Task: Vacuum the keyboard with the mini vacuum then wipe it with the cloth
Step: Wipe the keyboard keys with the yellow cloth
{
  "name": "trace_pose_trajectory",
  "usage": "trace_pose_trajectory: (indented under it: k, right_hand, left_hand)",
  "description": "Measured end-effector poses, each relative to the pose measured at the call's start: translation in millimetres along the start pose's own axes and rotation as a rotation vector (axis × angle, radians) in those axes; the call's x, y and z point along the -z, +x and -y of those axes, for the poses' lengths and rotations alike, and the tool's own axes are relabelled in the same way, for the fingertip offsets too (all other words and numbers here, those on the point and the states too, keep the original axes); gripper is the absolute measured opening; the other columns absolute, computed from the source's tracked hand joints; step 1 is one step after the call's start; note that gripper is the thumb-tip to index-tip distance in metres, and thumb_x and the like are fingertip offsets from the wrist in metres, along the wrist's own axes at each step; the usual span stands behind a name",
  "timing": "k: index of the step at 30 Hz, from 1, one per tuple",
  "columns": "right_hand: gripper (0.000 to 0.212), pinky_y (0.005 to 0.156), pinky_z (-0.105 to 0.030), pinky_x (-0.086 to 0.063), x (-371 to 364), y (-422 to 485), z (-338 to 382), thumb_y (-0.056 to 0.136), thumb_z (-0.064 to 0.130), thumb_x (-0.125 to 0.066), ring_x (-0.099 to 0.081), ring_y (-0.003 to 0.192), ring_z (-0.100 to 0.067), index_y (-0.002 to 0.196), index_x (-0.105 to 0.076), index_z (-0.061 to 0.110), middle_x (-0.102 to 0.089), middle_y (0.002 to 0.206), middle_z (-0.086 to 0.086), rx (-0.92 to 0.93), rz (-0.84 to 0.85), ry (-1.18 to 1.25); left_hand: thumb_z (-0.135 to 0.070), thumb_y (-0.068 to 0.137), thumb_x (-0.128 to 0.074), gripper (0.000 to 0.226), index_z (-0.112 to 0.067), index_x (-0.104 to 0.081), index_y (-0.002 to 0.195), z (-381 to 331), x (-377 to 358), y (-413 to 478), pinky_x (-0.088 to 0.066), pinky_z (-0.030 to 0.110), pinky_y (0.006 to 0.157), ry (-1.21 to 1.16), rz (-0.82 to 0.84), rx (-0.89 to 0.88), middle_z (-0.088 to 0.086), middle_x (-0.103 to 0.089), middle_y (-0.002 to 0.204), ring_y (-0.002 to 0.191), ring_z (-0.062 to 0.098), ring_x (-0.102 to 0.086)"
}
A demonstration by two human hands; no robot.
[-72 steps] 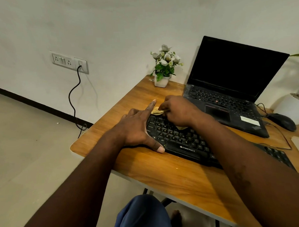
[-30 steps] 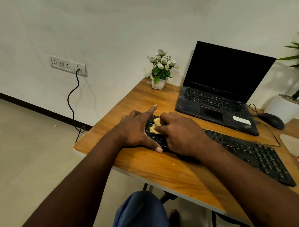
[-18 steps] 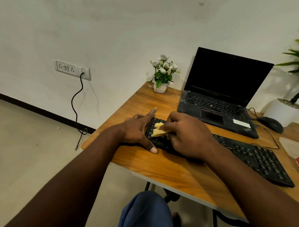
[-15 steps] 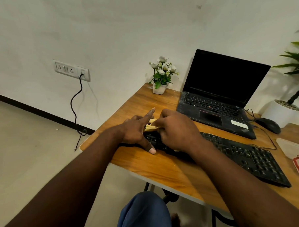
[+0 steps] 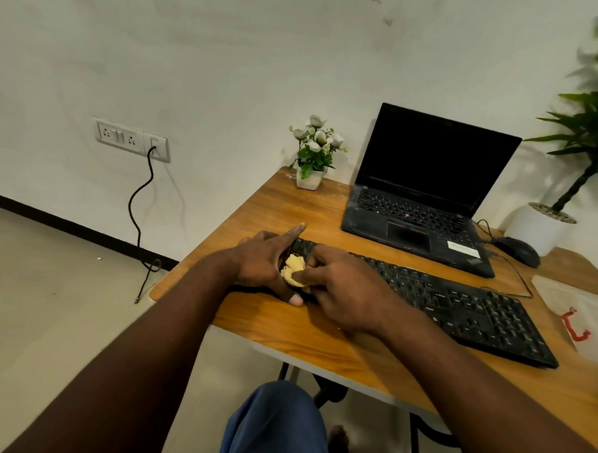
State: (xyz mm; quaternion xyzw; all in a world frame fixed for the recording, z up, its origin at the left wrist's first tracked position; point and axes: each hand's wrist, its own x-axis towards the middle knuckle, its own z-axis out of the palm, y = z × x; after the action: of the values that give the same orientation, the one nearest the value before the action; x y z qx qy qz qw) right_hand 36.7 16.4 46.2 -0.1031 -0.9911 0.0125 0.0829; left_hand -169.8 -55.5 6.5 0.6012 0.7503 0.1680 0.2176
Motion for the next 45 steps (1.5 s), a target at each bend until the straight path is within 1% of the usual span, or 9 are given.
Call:
trace_pose_trajectory:
  k: [3, 7, 17, 21, 26, 32, 37, 42, 45]
  right_hand:
    - [0.034, 0.083, -0.029, -0.042, 1.3, -21.0, -2.5, 0.102, 0.033, -0.058, -0.046, 0.111, -0.015, 0.136, -0.064, 0.035, -0.051, 0.119, 0.004, -0.018, 0.024, -0.026]
    - [0.034, 0.087, -0.027, -0.042, 4.6, -42.1, -12.0, 0.102, 0.034, -0.057, -0.045, 0.115, -0.013, 0.135, -0.063, 0.039, -0.050, 0.120, 0.008, -0.111, 0.002, -0.018]
    - [0.036, 0.091, -0.032, -0.047, 0.5, -43.2, -1.6, 0.103, 0.033, -0.056, -0.042, 0.116, -0.013, 0.139, -0.060, 0.039, -0.049, 0.122, 0.007, -0.158, -0.046, -0.029]
    - [0.033, 0.082, -0.025, -0.041, 0.8, -88.2, -29.9, 0.100, 0.029, -0.061, -0.042, 0.108, -0.009, 0.132, -0.066, 0.036, -0.052, 0.118, 0.009, -0.200, -0.080, -0.032]
    - [0.033, 0.072, -0.028, -0.047, 0.7, -128.1, -57.1, 0.089, 0.019, -0.075, -0.047, 0.098, -0.009, 0.119, -0.075, 0.033, -0.046, 0.102, 0.016, -0.290, -0.150, -0.028]
    - [0.033, 0.076, -0.029, -0.050, -2.9, -120.5, -44.2, 0.093, 0.020, -0.070, -0.049, 0.102, -0.012, 0.124, -0.073, 0.032, -0.054, 0.107, 0.009, -0.316, -0.190, -0.023]
    - [0.034, 0.077, -0.028, -0.048, 4.2, -147.6, -62.8, 0.092, 0.021, -0.070, -0.046, 0.103, -0.008, 0.122, -0.073, 0.035, -0.049, 0.105, 0.016, -0.411, -0.163, -0.040]
    - [0.032, 0.070, -0.030, -0.049, 3.9, -138.6, -63.0, 0.084, 0.010, -0.074, -0.054, 0.095, -0.016, 0.113, -0.078, 0.023, -0.057, 0.099, 0.004, -0.494, -0.332, -0.075]
    - [0.035, 0.074, -0.031, -0.049, 1.5, -89.1, -51.7, 0.088, 0.011, -0.070, -0.051, 0.098, -0.016, 0.121, -0.075, 0.023, -0.055, 0.102, 0.004, -0.449, -0.372, -0.030]
  left_hand:
    - [-0.061, 0.062, -0.091, 0.141, -0.048, 0.009, 0.161, -2.8, 5.7, -0.2, -0.016, 0.058, 0.123, 0.001, 0.062, 0.043, 0.006, -0.015, 0.170, 0.152, 0.034, -0.014]
    - [-0.074, 0.044, -0.086, 0.148, -0.060, 0.012, 0.154, -1.1, 8.3, -0.3, -0.021, 0.062, 0.121, -0.039, 0.102, 0.104, 0.005, -0.010, 0.169, 0.151, 0.041, -0.017]
    - [-0.077, 0.050, -0.081, 0.147, -0.046, 0.012, 0.160, -5.1, 0.0, -1.5, -0.011, 0.054, 0.123, 0.019, 0.028, 0.057, 0.006, -0.015, 0.171, 0.154, 0.031, -0.015]
    - [-0.085, 0.040, -0.077, 0.151, -0.053, 0.012, 0.158, -4.3, 0.5, -2.7, -0.012, 0.057, 0.124, -0.025, 0.029, 0.076, 0.008, -0.016, 0.170, 0.153, 0.035, -0.018]
    - [-0.088, 0.036, -0.075, 0.155, -0.054, 0.014, 0.158, -15.5, 2.7, -1.7, -0.008, 0.063, 0.124, -0.056, 0.053, 0.082, 0.007, -0.013, 0.171, 0.154, 0.034, -0.014]
    - [-0.106, 0.030, -0.056, 0.157, -0.051, 0.019, 0.157, -25.9, -26.5, 4.3, -0.014, 0.063, 0.118, 0.113, -0.105, 0.038, -0.001, -0.006, 0.174, 0.155, 0.033, -0.011]
    - [-0.095, 0.045, -0.068, 0.150, -0.049, 0.018, 0.158, -24.8, -27.4, 5.5, -0.015, 0.061, 0.120, 0.111, -0.130, 0.038, -0.001, -0.008, 0.174, 0.155, 0.032, -0.012]
    - [-0.105, 0.038, -0.056, 0.155, -0.045, 0.018, 0.160, -25.0, -29.5, 5.0, -0.014, 0.059, 0.121, 0.102, -0.130, 0.021, -0.001, -0.008, 0.174, 0.156, 0.029, -0.013]
    - [-0.106, 0.037, -0.053, 0.156, -0.042, 0.017, 0.161, -25.5, -30.9, 3.3, -0.014, 0.057, 0.122, 0.087, -0.148, 0.022, -0.001, -0.009, 0.174, 0.157, 0.028, -0.014]
